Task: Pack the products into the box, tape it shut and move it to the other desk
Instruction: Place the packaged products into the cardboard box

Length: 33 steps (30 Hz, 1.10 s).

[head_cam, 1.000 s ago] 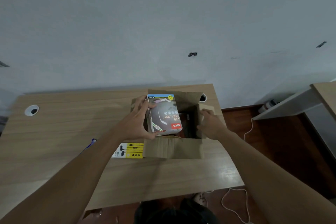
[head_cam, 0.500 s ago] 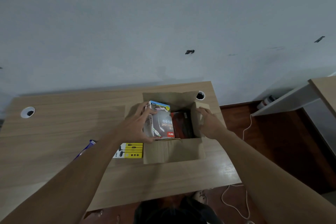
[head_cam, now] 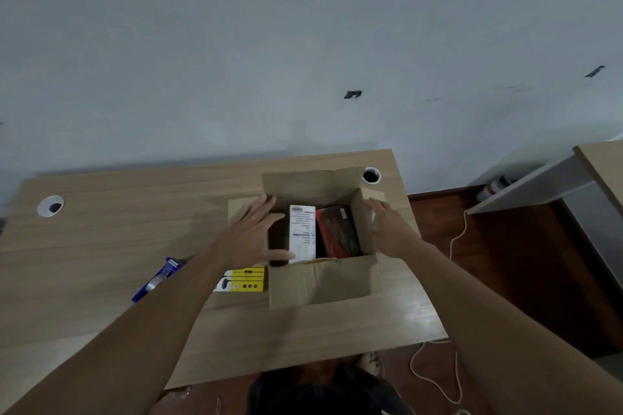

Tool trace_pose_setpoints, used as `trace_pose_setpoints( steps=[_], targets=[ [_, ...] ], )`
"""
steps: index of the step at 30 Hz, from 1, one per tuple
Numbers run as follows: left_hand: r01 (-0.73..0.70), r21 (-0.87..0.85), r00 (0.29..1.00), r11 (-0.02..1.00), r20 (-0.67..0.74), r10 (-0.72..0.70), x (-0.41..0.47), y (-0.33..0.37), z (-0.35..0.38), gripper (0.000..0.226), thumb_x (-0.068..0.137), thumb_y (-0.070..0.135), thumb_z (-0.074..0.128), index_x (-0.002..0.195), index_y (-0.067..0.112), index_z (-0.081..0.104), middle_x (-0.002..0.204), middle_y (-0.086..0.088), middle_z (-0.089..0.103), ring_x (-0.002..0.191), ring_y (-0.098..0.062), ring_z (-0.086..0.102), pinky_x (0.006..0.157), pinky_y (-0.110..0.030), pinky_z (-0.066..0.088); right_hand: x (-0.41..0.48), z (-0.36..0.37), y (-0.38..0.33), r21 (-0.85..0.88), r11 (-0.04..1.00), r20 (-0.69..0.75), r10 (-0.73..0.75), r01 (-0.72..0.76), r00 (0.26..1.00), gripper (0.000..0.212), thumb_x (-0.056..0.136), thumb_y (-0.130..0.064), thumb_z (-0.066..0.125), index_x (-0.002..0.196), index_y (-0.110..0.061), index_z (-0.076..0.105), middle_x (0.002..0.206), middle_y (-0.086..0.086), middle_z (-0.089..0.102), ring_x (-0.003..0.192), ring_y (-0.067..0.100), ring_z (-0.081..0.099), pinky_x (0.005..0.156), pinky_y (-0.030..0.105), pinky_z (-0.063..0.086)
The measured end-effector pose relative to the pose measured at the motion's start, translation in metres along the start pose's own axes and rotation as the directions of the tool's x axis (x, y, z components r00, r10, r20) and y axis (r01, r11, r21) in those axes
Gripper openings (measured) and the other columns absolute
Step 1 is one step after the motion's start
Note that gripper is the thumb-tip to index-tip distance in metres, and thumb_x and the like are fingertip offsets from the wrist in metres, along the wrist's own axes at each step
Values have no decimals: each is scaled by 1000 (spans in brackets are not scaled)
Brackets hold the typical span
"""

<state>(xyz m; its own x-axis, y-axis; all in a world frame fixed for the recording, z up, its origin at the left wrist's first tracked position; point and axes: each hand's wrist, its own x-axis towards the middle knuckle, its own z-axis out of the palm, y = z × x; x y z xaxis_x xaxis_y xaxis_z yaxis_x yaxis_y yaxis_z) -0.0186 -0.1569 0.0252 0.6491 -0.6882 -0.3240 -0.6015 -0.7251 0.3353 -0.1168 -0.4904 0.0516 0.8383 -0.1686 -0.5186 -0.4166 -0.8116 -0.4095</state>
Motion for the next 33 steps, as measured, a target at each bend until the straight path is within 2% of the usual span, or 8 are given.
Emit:
trace_pose_setpoints(
  steps=[8, 11, 15, 18, 20, 24, 28, 33],
  targets=[
    [-2, -185, 984, 983, -174, -31, -13, -14, 32, 73, 107, 42, 63, 171, 18, 36, 184, 14, -11, 171, -16, -4, 130, -50, 37, -6, 6, -17, -81, 997, -80, 13, -19, 997, 64, 92, -21, 55, 153, -19, 39, 159, 7, 33, 146, 36, 35, 115, 53, 35],
    [15, -236, 982, 972, -181, -59, -15, -6, 36, 71, 107, 37, 64, 170, 20, 37, 181, 21, -17, 166, -16, 27, 115, -36, 50, -1, 15, -24, -241, 970, -248, -76, 14, 966, 35, 98, -37, 55, 129, -21, 57, 140, 5, 48, 129, 31, 43, 105, 47, 42],
    [30, -338, 981, 941, -171, -92, -16, -5, 38, 74, 109, 37, 64, 173, 22, 30, 181, 23, -14, 148, -24, 56, 105, -32, 52, 9, 32, -51, -156, 982, -160, -127, 102, 979, 36, 103, -46, 55, 120, -18, 68, 122, 4, 66, 112, 24, 60, 97, 40, 51],
    [27, -416, 980, 909, -170, -107, -18, -10, 39, 85, 108, 41, 65, 176, 32, 14, 181, 21, -21, 157, -29, 46, 113, -46, 56, 17, 50, -69, -2, 1000, -17, 2, -2, 1000, 43, 103, -53, 54, 112, -13, 69, 108, 7, 73, 97, 25, 70, 85, 40, 58],
    [40, -494, 978, 869, -161, -136, -21, -10, 40, 91, 108, 42, 67, 176, 37, 7, 181, 21, -21, 159, -24, 42, 115, -50, 55, 23, 64, -75, 43, 998, 53, 52, -54, 997, 49, 104, -54, 54, 127, -14, 69, 115, 11, 75, 104, 28, 71, 80, 32, 52],
    [90, -637, 981, 766, -75, -178, -24, -10, 41, 92, 107, 35, 71, 176, 37, 10, 181, 23, -9, 162, 0, 11, 125, -26, 36, 35, 94, -85, 128, 978, 149, 142, -162, 979, 70, 93, -70, 60, 149, -28, 53, 140, 5, 66, 119, 25, 66, 94, 34, 53],
    [104, -663, 981, 741, -56, -188, -21, -15, 44, 94, 104, 33, 74, 176, 36, 13, 182, 22, -5, 163, 4, 6, 120, -16, 25, 86, 147, -69, 6, 987, 117, 161, -163, 980, 110, 64, -100, 43, 155, -39, 42, 159, 2, 45, 144, 31, 43, 113, 49, 43],
    [77, -697, 983, 713, -65, -169, -19, -26, 51, 95, 102, 30, 77, 175, 41, 16, 181, 28, -2, 165, 7, 5, 108, 9, 15, 81, 145, -119, -133, 988, 132, 93, -76, 987, 86, 79, -83, 43, 151, -37, 44, 153, 4, 51, 136, 35, 49, 107, 51, 45]
  ],
)
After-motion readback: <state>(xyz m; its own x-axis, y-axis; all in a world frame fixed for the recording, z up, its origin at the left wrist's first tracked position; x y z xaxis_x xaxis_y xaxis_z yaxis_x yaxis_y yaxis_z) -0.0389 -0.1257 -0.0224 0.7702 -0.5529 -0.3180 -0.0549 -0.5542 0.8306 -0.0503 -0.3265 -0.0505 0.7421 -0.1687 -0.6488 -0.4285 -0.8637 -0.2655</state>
